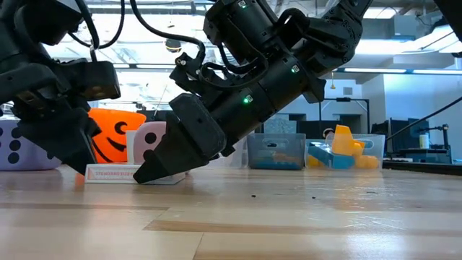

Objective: Pick & Place Toys
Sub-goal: Put the orange game card into the left transparent bin

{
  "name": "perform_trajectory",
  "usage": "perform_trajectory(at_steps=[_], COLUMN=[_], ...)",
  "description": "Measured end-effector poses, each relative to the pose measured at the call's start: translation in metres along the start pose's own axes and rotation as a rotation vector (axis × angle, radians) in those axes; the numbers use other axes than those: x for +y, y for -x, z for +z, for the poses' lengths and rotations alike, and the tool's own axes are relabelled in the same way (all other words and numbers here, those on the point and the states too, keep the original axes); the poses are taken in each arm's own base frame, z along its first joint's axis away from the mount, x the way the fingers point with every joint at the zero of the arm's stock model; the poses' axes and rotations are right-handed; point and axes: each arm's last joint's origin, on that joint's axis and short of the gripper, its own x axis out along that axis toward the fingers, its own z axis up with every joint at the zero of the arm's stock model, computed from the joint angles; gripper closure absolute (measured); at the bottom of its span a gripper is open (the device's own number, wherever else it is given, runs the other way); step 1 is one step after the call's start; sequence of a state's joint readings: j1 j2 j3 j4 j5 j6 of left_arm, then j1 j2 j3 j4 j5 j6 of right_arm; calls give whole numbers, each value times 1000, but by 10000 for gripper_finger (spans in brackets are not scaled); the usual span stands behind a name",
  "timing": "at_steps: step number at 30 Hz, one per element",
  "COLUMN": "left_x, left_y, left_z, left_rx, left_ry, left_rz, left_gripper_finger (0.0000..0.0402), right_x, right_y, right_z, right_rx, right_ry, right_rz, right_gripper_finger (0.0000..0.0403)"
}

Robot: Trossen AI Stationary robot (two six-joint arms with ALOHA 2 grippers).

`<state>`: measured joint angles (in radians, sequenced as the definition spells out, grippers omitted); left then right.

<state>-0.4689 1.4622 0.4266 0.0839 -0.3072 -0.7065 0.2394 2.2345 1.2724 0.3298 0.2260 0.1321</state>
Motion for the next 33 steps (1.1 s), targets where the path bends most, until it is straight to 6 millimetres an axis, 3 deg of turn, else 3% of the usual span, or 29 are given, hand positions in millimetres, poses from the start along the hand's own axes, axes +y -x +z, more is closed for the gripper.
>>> perform_trajectory(at_steps=[22,30,33], left_x=[5,3,2], left_y=[-2,-2,-1], left_z=[7,6,6], left_rx=[-44,-5,23], left_ry=[13,20,46], left_rz=[23,-28,-70], left_gripper_finger=[401,401,401], right_x=[0,0,-1], right_y=[0,0,0], right_z=[-1,-2,-2], right_rx=[9,22,20], right_ry=[1,2,-5], right_rz=[-1,-4,-8], right_gripper_finger=[39,102,102])
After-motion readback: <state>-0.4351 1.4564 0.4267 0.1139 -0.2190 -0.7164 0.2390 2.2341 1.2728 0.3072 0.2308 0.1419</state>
